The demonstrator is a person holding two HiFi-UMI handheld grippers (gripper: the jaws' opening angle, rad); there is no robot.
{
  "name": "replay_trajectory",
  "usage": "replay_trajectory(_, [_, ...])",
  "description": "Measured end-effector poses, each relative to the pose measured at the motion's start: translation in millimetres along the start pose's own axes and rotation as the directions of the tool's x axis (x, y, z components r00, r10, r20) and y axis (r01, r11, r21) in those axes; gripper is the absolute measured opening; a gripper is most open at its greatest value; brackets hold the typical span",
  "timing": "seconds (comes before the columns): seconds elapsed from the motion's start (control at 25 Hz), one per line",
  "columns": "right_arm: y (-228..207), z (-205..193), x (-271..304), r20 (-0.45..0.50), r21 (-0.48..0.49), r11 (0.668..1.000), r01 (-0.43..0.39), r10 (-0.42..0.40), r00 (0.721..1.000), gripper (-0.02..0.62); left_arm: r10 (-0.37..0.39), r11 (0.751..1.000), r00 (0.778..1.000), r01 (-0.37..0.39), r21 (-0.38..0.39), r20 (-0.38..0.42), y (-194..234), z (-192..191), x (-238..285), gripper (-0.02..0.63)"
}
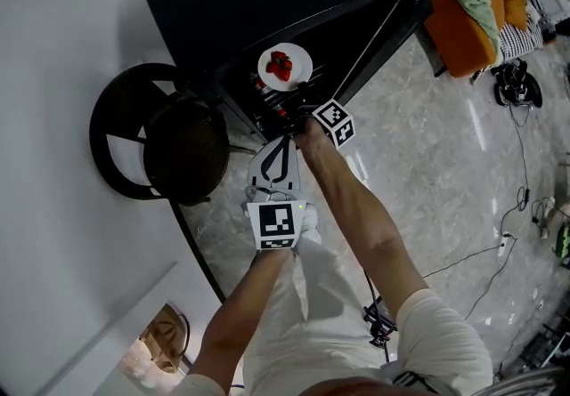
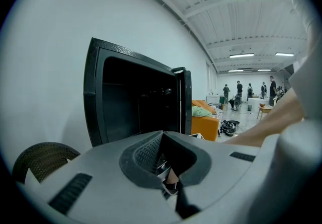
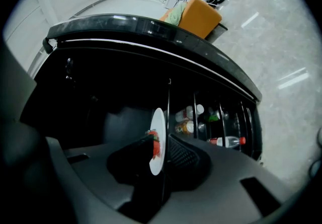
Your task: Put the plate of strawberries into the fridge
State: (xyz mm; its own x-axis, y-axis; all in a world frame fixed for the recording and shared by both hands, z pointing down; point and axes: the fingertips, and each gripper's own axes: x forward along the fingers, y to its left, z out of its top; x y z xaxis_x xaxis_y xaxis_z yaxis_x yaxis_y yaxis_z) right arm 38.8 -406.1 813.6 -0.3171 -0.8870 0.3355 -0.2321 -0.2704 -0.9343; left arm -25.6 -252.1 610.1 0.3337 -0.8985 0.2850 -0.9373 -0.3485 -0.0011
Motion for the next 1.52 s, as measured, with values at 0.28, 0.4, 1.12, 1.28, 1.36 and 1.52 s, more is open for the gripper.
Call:
replay_trajectory(0.28, [-4, -2, -15, 0.003, 0.025, 1.0, 0.008, -0.008, 1.0, 0.077, -0.002, 1.0, 1.0, 0.002, 0.003, 0.02, -2, 12, -3, 0.002])
replay_trajectory(0.4, [-2, -4, -22, -0.005, 0.036, 0.999, 0.002, -0.002, 1.0, 0.055, -0.003, 1.0, 1.0, 0.002, 0.004, 0.024, -3, 15, -5, 0.002])
replay_trajectory(1.12, [47, -4, -79, -0.03, -0.031, 0.998, -0.063, 0.062, 0.998, 0.012, 0.0, 1.0, 0.999, 0.0, 0.018, 0.034, -9, 48, -31, 0.002])
replay_trajectory(1.28, [64, -7, -95, -0.027, -0.024, 0.996, -0.085, 0.084, 0.996, 0.012, 0.005, 1.0, 1.0, -0.005, 0.015, 0.027, -7, 55, -35, 0.002])
replay_trajectory(1.36, [73, -8, -101, -0.032, -0.031, 0.995, -0.091, 0.09, 0.995, 0.012, 0.006, 1.0, 1.0, -0.007, 0.017, 0.03, -6, 62, -36, 0.002])
replay_trajectory(1.52, [93, -14, -116, -0.049, -0.065, 0.991, -0.114, 0.111, 0.993, 0.012, 0.011, 1.0, 0.999, -0.011, 0.021, 0.032, -8, 75, -45, 0.002])
